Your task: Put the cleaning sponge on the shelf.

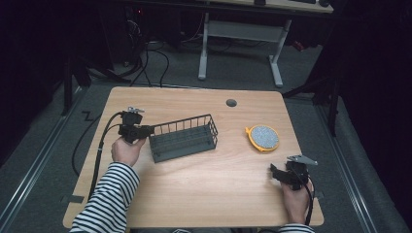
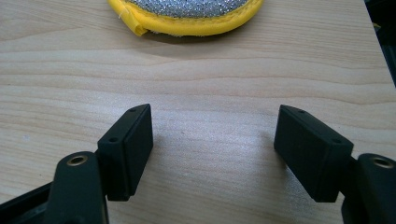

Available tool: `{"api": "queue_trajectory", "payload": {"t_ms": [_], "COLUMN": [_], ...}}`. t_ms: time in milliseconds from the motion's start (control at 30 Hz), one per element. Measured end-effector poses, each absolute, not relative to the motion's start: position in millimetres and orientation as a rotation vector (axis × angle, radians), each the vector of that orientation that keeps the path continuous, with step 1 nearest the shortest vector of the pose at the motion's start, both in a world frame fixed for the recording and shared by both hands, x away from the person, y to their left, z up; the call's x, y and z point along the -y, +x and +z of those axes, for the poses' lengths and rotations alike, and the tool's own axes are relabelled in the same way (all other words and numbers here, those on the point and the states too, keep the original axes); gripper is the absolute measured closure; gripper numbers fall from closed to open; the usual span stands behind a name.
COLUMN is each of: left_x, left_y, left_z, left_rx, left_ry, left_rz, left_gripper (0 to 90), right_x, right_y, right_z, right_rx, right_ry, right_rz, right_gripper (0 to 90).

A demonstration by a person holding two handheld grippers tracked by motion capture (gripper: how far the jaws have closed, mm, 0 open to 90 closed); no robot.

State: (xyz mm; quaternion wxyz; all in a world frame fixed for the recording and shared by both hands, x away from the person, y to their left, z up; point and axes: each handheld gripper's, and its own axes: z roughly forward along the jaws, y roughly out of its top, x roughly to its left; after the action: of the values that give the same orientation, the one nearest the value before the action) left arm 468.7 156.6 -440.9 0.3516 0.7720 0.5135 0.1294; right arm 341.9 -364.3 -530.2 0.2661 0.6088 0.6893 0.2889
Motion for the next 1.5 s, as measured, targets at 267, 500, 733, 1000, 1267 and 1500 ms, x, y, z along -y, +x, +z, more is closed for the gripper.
{"api": "queue_trajectory", "payload": {"t_ms": [267, 500, 733, 1000, 1267, 1500], "left_x": [-145.7, -132.2, -119.5, -104.2, -108.3, -120.1], "left_y": [461.8, 454.4, 448.2, 441.1, 440.0, 434.0], "left_z": [-443.9, -442.9, -442.8, -443.7, -444.4, -438.3], "left_rx": [-1.305, -1.268, -1.226, -1.179, -1.173, -1.157], "left_ry": [1.999, 2.036, 2.057, 2.077, 2.045, 1.985], "left_rz": [0.302, 0.288, 0.275, 0.263, 0.268, 0.282], "left_gripper": [72.5, 72.5, 72.4, 72.1, 59.4, 40.1], "right_x": [364.2, 364.2, 364.2, 364.1, 364.4, 364.3], "right_y": [341.8, 341.8, 341.8, 341.8, 342.1, 342.1], "right_z": [-530.1, -530.1, -530.1, -530.1, -530.2, -530.1], "right_rx": [-1.863, -1.863, -1.864, -1.863, -1.867, -1.867], "right_ry": [1.643, 1.644, 1.643, 1.644, 1.636, 1.636], "right_rz": [0.781, 0.78, 0.781, 0.781, 0.781, 0.78], "right_gripper": [28.2, 28.3, 28.3, 28.3, 28.4, 28.4]}}
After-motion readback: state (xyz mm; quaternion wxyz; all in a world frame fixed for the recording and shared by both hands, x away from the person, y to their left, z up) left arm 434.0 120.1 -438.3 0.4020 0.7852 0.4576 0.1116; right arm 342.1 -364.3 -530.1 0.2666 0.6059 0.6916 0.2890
